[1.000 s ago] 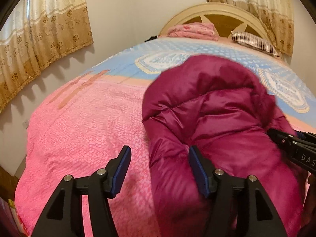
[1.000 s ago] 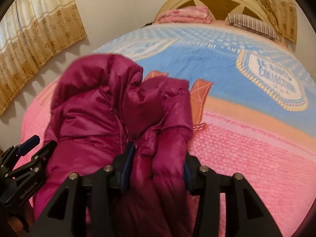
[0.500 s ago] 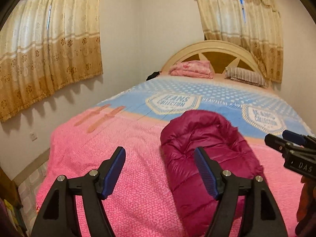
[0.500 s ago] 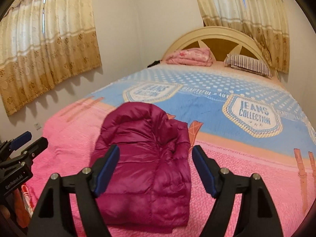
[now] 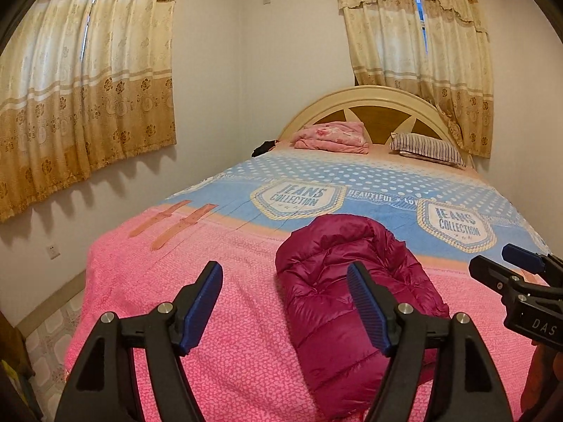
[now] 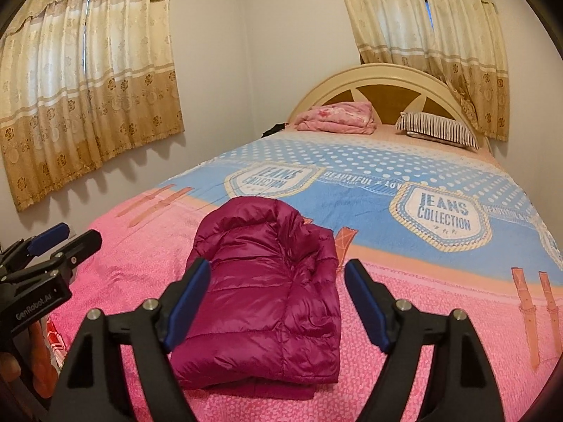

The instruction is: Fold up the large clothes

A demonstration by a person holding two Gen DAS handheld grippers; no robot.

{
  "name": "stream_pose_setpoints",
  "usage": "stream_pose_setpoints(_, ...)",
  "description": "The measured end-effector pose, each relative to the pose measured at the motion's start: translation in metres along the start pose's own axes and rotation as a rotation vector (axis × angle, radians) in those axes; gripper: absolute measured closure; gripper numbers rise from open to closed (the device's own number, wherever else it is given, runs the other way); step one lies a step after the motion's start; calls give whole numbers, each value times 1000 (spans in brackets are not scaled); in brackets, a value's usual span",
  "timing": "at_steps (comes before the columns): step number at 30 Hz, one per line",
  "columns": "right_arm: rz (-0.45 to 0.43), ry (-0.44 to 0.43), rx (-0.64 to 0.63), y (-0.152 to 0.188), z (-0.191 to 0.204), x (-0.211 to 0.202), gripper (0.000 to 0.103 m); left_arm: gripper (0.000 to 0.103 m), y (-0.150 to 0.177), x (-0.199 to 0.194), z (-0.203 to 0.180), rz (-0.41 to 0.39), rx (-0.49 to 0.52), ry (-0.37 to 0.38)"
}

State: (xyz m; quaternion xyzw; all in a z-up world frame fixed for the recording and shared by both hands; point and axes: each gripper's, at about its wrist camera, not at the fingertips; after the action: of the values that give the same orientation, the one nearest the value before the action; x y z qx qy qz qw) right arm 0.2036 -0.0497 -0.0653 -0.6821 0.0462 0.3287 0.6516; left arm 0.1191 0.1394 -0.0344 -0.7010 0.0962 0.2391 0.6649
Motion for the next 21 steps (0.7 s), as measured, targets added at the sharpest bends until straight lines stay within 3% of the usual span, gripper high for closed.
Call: stream_pose_setpoints(21,12,-9,0,8,0,-1,22,29,1,-1,0,7,-3,-10)
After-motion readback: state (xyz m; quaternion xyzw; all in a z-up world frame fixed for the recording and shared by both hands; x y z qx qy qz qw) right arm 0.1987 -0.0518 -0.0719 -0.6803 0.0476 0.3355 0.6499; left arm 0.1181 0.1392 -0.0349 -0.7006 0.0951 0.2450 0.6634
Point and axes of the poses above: each gripper's, at about its wrist camera, not at the fingertips, and x roughly the way its jaws point, z to its left, y to its underside, and after that the axes turned 2 degrees about z, right-handed
